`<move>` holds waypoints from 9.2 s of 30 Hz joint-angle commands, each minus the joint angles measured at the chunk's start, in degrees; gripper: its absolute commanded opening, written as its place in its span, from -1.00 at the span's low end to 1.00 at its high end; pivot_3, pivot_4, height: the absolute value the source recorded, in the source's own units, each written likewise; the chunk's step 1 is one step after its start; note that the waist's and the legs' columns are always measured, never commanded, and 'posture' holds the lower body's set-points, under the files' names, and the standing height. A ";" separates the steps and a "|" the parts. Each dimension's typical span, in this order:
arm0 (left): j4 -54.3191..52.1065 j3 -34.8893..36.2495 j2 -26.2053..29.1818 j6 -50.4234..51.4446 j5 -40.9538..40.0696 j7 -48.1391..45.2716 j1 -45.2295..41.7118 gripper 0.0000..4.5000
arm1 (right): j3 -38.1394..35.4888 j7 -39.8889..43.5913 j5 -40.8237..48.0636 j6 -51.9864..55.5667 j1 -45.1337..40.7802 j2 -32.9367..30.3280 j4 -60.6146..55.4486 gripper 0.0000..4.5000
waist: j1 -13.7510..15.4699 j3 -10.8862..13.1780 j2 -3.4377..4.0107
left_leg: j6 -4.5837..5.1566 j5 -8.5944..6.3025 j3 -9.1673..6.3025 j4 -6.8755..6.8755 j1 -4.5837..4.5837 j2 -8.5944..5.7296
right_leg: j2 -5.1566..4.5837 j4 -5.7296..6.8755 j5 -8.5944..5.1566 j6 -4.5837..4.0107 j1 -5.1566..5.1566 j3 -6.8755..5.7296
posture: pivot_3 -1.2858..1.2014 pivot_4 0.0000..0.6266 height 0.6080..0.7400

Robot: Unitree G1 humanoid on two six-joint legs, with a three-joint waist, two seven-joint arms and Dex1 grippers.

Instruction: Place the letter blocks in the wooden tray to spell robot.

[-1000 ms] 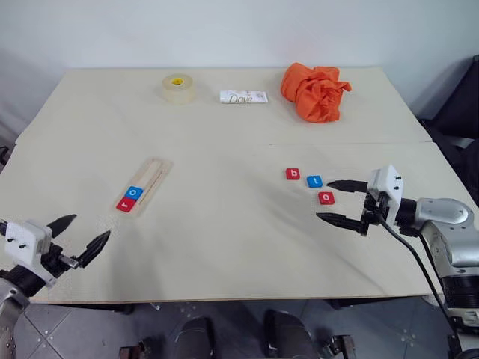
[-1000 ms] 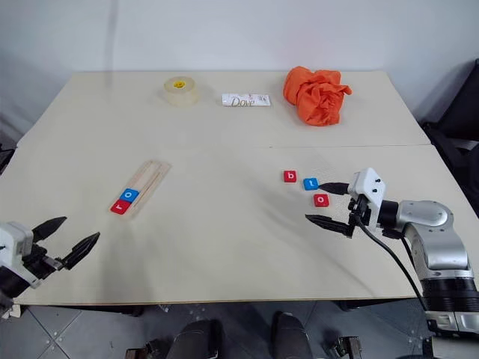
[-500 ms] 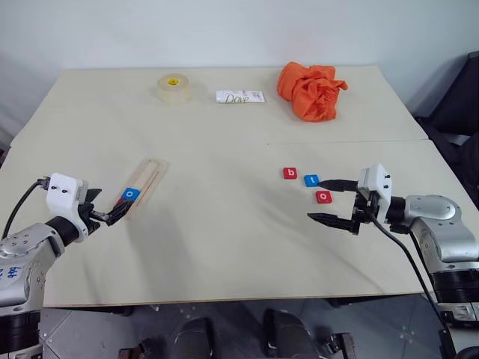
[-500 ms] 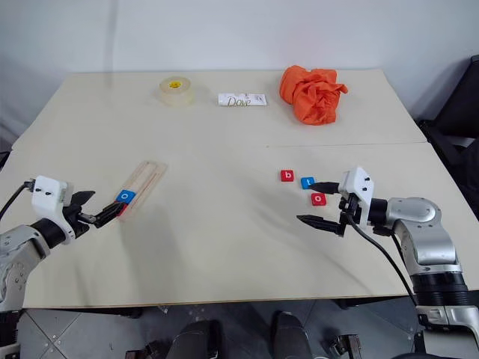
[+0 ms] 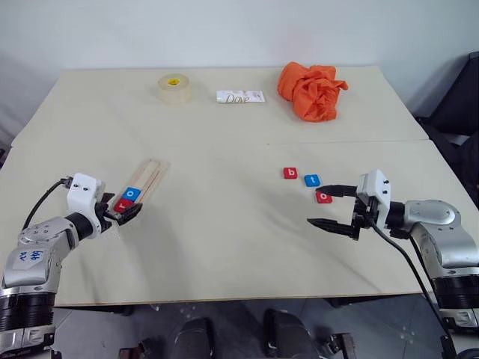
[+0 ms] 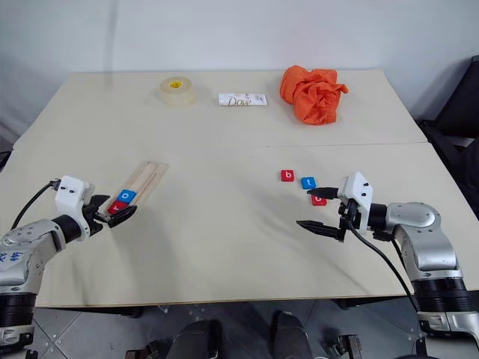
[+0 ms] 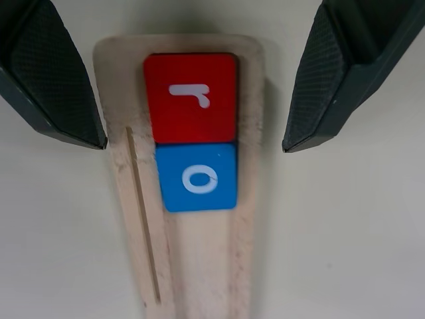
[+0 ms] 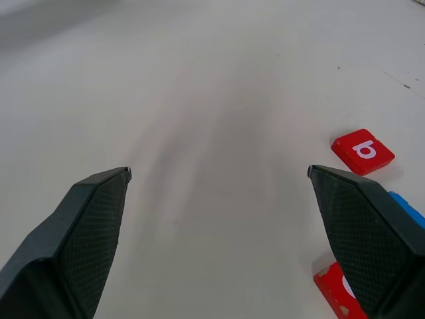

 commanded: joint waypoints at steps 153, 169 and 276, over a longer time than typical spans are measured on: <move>3.32 -4.90 -7.81 -44.98 -10.41 -47.35 -0.16 1.00 | 0.81 -65.98 -12.84 22.44 -19.57 37.07 11.73 0.59 | -0.68 0.00 -0.10 | 0.13 0.08 0.12 -0.08 -0.15 0.11 | 0.11 0.84 -0.22 -0.39 -0.56 0.22 | 0.03 -0.52 1.00; 9.55 -5.54 -7.87 -46.25 -9.78 -50.30 -4.55 1.00 | 0.36 -60.83 -10.89 31.44 -14.12 31.22 -13.28 -0.34 | -1.43 0.00 -0.10 | 0.14 0.07 0.11 -0.18 -0.18 0.11 | 0.12 0.76 -0.22 -0.39 -0.57 0.20 | 0.03 -0.52 1.00; 9.41 -5.01 -7.70 -45.77 -9.98 -53.90 -3.82 1.00 | 36.72 -8.44 -16.75 34.76 -26.92 10.83 -15.09 -0.35 | -0.22 0.14 -0.39 | 0.05 0.08 0.07 0.02 -0.20 0.15 | 0.11 0.71 -0.26 -0.44 -0.60 0.10 | 0.03 -0.52 1.00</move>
